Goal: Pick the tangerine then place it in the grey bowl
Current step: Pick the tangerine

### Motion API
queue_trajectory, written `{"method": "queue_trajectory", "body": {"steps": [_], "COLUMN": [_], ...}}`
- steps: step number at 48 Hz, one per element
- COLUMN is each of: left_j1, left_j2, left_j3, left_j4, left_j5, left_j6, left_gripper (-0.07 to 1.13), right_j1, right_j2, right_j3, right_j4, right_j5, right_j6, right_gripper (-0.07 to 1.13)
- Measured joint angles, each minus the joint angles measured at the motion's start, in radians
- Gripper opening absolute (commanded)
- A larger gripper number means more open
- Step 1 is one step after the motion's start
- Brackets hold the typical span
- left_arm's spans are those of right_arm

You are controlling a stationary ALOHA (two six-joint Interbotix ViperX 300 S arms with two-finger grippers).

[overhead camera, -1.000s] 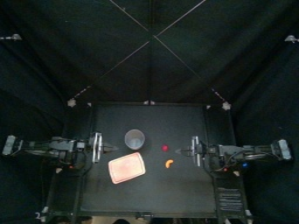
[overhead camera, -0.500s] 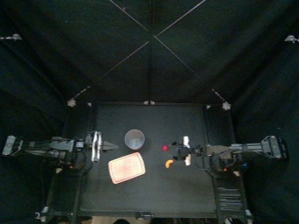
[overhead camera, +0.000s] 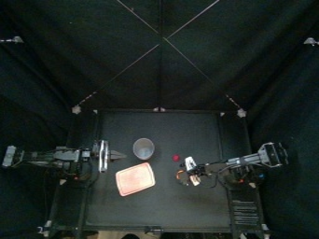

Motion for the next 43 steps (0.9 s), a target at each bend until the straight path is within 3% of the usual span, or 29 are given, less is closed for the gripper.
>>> {"method": "queue_trajectory", "body": {"steps": [13, 25, 40, 43], "left_j1": [0.0, -0.005, -0.006, -0.006], "left_j2": [-0.011, -0.04, -0.046, -0.046], "left_j3": [0.011, 0.031, 0.035, 0.035], "left_j4": [0.009, 0.011, 0.011, 0.011], "left_j5": [0.002, 0.003, 0.002, 0.002], "left_j6": [0.002, 0.0, 0.002, 0.002], "left_gripper": [0.06, 0.06, 0.06, 0.06], "right_j1": [0.009, 0.003, -0.006, -0.005], "right_j2": [0.225, 0.241, 0.262, 0.264], "right_j3": [-0.077, -0.069, -0.067, -0.069], "right_j4": [0.003, 0.044, 0.072, 0.071], "right_j5": [0.009, 0.044, 0.031, 0.025], "right_j6": [-0.009, -0.011, -0.003, -0.005], "right_gripper": [0.92, 0.9, 0.58, 0.57]}}
